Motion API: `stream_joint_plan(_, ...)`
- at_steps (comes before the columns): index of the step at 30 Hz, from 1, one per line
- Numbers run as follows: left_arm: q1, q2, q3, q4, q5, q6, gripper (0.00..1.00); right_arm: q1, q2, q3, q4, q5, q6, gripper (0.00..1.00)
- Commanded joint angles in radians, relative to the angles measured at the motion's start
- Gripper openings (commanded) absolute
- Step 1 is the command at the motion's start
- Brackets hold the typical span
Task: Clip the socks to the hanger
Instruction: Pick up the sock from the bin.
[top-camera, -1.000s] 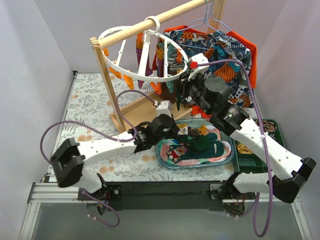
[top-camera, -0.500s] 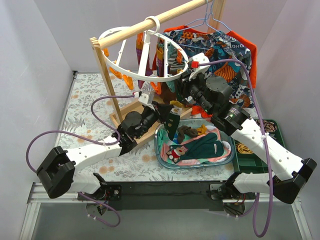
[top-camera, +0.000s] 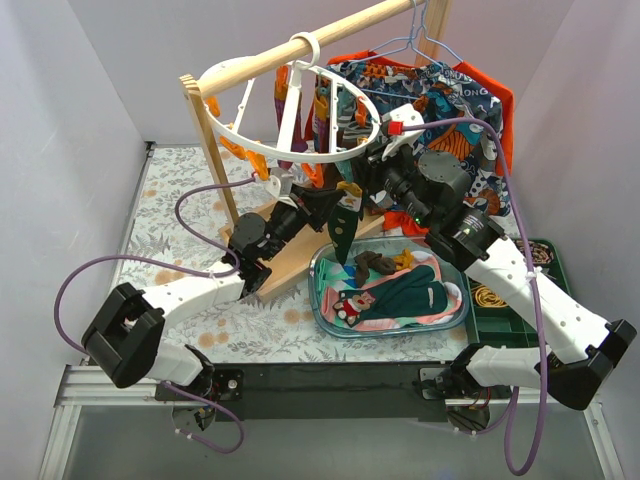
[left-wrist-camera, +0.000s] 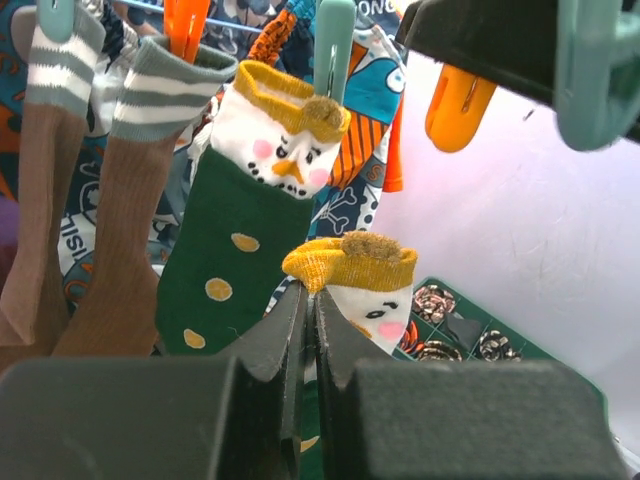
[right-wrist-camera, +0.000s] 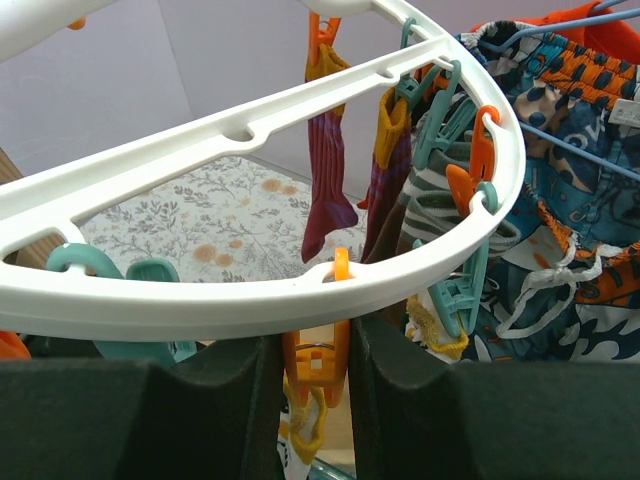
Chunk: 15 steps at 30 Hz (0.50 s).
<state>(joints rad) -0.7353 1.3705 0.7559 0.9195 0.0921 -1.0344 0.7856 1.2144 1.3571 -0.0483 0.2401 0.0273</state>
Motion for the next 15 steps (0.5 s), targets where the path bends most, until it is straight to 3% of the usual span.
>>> stream_joint_plan(1, 0.014, -0.005, 0.051, 0.064, 0.054, -0.021, 0.00, -0.009, -0.029, -0.015, 0.068, -0.025, 0.011, 0.01)
stream_joint_plan(15, 0.017, 0.041, 0.112, 0.068, 0.189, -0.021, 0.00, -0.019, -0.018, -0.007, 0.082, -0.094, 0.014, 0.01)
